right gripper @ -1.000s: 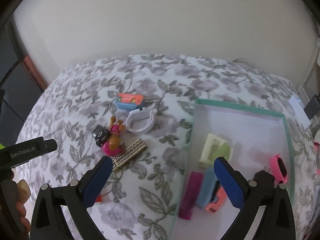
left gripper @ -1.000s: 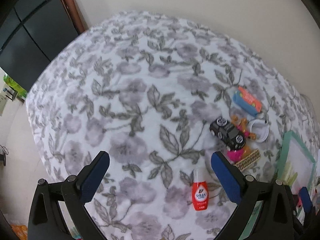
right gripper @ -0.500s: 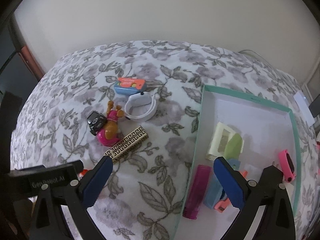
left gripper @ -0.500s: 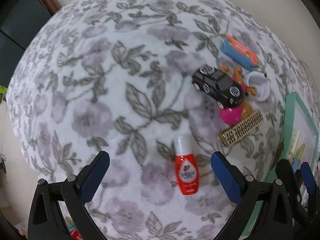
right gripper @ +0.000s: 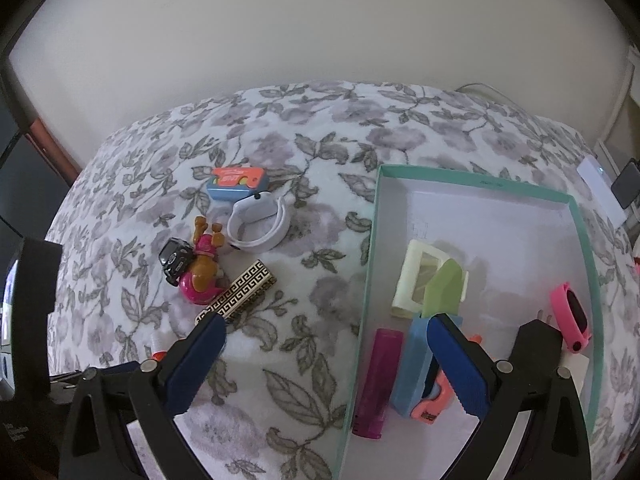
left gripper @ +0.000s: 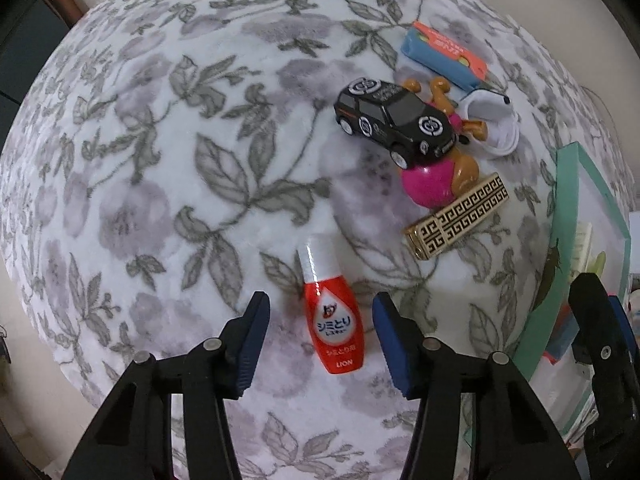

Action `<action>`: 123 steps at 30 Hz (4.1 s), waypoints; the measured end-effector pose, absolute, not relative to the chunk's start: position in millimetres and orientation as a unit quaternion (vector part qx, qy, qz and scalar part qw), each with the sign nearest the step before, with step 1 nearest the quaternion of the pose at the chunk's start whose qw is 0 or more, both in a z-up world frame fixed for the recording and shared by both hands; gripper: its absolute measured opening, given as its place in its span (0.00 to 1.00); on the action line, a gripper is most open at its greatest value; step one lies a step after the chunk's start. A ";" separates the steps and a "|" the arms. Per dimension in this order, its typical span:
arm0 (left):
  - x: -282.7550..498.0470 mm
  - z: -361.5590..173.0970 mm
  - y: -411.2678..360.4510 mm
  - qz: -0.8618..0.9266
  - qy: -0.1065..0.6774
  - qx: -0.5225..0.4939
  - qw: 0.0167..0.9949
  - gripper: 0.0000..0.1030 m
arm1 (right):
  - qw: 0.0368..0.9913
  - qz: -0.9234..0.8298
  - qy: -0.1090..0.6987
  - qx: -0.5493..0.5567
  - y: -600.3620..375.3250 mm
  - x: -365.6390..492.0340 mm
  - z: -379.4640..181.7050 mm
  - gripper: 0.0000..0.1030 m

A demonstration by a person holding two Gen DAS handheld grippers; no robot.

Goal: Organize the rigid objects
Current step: 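Grasp the gold patterned box with right tool while left tool grasps red bottle, then lift the gold box and red bottle and carry over the tray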

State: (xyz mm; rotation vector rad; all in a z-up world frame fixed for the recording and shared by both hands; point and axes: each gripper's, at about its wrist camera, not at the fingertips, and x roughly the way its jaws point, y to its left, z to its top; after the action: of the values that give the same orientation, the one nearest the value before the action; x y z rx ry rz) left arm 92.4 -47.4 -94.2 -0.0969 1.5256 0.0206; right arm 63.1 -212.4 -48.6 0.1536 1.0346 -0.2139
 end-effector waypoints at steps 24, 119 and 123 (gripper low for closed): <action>122.3 -98.5 0.8 0.070 0.662 -0.114 0.738 0.30 | 0.859 -0.071 0.504 0.052 -180.1 80.4 -56.3 0.85; 93.0 29.8 -61.4 0.013 0.511 -0.044 0.858 0.27 | 0.892 -0.104 0.430 0.092 -212.7 45.0 14.2 0.21; 82.2 44.3 -88.8 -0.035 0.498 -0.028 0.866 0.27 | 0.896 -0.146 0.408 0.098 -239.0 22.6 35.9 0.21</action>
State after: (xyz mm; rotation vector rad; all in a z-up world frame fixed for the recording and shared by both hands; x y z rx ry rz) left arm 82.2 -88.8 44.3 -0.0578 1.0419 -0.0735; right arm 22.6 -239.0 35.9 0.2030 0.8457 -0.3025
